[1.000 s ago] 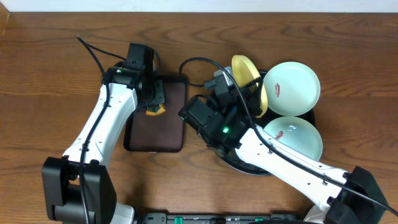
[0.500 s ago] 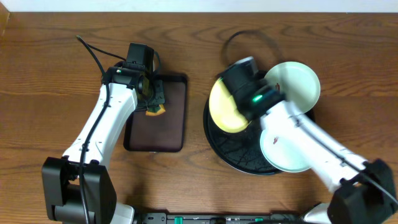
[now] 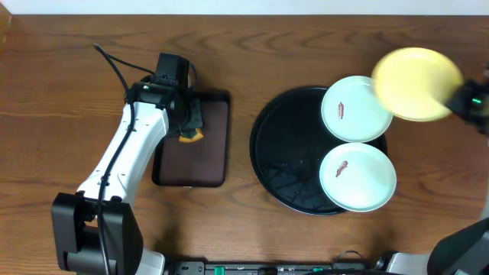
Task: Clean dirty plates on tray and stack at the side
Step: 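Lift the yellow plate with the right gripper and place it right of the tray, then move right gripper to the upper pale green plate and drag it to tray center, then bring the sponge with the left gripper onto the pale green plate, then scrub the pale green plate with the sponge while right gripper holds it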
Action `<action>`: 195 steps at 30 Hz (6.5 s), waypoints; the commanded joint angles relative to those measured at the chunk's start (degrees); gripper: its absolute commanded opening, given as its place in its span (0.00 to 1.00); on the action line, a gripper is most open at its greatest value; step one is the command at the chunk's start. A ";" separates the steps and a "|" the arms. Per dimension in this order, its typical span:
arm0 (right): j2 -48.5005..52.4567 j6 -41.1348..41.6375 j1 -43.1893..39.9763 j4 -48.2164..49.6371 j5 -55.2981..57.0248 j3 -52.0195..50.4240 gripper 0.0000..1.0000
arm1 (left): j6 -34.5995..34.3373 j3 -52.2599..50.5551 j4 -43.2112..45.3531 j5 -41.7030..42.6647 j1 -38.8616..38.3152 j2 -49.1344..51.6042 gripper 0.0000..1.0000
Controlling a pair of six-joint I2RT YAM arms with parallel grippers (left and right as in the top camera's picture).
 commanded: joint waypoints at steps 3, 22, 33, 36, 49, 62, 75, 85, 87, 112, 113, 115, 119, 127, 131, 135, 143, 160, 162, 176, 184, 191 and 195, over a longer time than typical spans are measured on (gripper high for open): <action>5.84 0.44 -12.48 0.52 -2.43 0.57 0.01 | 0.74 -0.33 -0.04 -0.90 0.20 0.35 0.07; 20.39 -10.73 -12.31 -7.50 -8.76 9.97 0.43 | 0.74 -0.33 0.02 -0.90 0.20 0.35 0.07; 22.27 -24.28 10.75 -11.06 1.70 18.05 0.38 | 0.74 -0.31 -0.20 -0.90 0.20 0.35 0.07; 24.30 -24.26 15.85 -9.22 8.00 18.05 0.36 | 0.74 -0.33 -0.66 -0.90 0.20 0.35 0.08; 30.62 -24.24 22.43 -4.39 15.98 18.03 0.22 | 0.74 -0.33 -1.44 -0.92 0.20 0.35 0.08; 31.58 -24.02 22.40 -6.88 15.50 17.57 0.14 | 0.74 -0.33 -1.44 -0.92 0.20 0.35 0.08; 31.58 -24.00 22.40 -9.66 14.25 17.25 0.11 | 0.76 -0.33 -1.44 -0.92 0.20 0.35 0.08; 31.58 -22.47 22.40 -10.38 13.86 16.41 0.01 | 0.76 -0.33 -1.46 -0.92 0.20 0.35 0.08; 31.58 -21.81 22.40 -9.94 13.81 15.39 0.01 | 0.74 -0.31 -1.46 -0.92 0.20 0.35 0.08; 31.21 -17.51 33.97 -18.43 3.48 14.80 0.01 | 0.76 -0.33 -0.55 -0.92 0.20 0.35 0.07; 31.21 -17.18 34.80 -18.71 4.37 14.80 0.01 | 0.76 -0.33 -0.39 -0.92 0.20 0.35 0.08; 31.21 -15.61 36.44 -19.04 7.30 14.80 0.01 | 0.76 -0.33 -0.35 -0.92 0.20 0.35 0.08; 31.21 -12.26 38.71 -18.97 11.08 14.80 0.12 | 0.76 -0.33 -0.31 -0.92 0.20 0.35 0.08; 31.23 -2.01 40.85 -21.33 10.29 14.40 0.21 | 1.20 -0.33 -0.11 -0.90 -0.09 0.35 0.08; 31.23 0.02 41.16 -21.07 10.71 13.51 0.21 | 2.95 -0.28 0.50 -0.66 -0.98 0.35 0.08; 31.23 0.26 41.13 -20.20 10.71 11.82 0.21 | 3.50 3.30 -3.21 -0.17 -2.36 0.35 0.07; 31.23 0.44 40.37 -18.75 8.28 11.17 0.16 | 4.72 15.80 -6.25 -0.20 -6.69 1.70 0.07; 31.23 0.42 40.24 -18.40 8.28 11.15 0.08 | 4.90 15.50 10.62 5.77 -21.92 16.76 0.07; 31.23 0.42 40.24 -18.32 8.28 11.15 0.08 | 4.90 15.50 12.09 5.79 -22.34 17.90 0.07; 31.23 0.42 40.30 -18.32 8.28 11.02 0.02 | 4.87 15.50 18.93 5.75 -25.46 25.24 0.07; 31.23 0.42 40.28 -18.29 8.31 10.99 0.02 | 4.90 15.47 19.78 3.54 -25.49 25.42 0.07; 31.23 0.42 40.39 -17.68 8.31 10.99 0.01 | 4.87 14.23 20.09 1.42 -25.49 25.44 0.07; 31.23 0.42 40.39 -17.68 8.28 10.99 0.01 | 4.87 12.31 22.43 1.44 -25.49 25.44 0.07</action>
